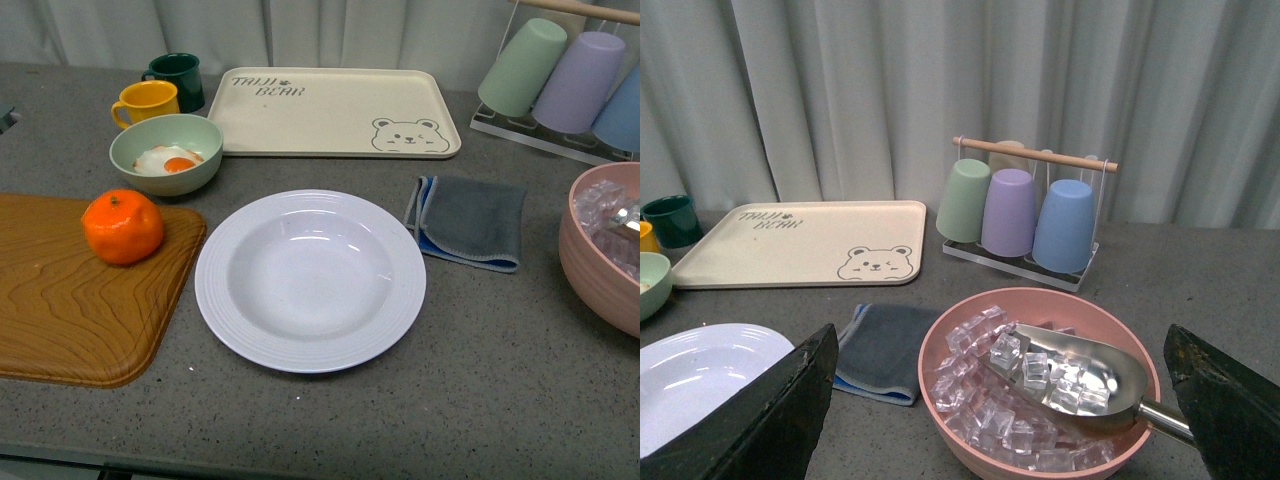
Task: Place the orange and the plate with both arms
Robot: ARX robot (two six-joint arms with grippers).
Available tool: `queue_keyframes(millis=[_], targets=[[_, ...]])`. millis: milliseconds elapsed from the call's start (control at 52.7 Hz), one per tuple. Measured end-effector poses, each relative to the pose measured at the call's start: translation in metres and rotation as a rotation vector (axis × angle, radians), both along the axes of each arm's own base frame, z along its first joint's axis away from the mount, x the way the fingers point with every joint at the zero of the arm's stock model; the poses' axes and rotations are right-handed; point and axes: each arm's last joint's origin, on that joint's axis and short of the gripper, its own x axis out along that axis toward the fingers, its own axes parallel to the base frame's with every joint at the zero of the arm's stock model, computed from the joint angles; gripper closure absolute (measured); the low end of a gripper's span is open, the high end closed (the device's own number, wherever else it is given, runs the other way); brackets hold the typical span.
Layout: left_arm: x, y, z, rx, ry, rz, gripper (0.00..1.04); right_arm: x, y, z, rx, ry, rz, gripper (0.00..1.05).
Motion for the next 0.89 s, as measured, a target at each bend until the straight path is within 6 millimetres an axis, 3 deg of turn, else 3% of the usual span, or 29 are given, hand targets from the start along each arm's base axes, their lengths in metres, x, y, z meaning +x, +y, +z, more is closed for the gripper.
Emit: queue_keyframes(millis=[797, 891], targets=[[0.0000, 0.0000, 0.0000, 0.000, 0.000, 0.000, 0.07, 0.0000, 0.0000, 0.0000, 0.000, 0.000, 0.000, 0.09], [0.0023, -0.0012, -0.0031, -0.074, 0.159, 0.107, 0.07, 0.0000, 0.0000, 0.0000, 0.000, 0.000, 0.000, 0.09]])
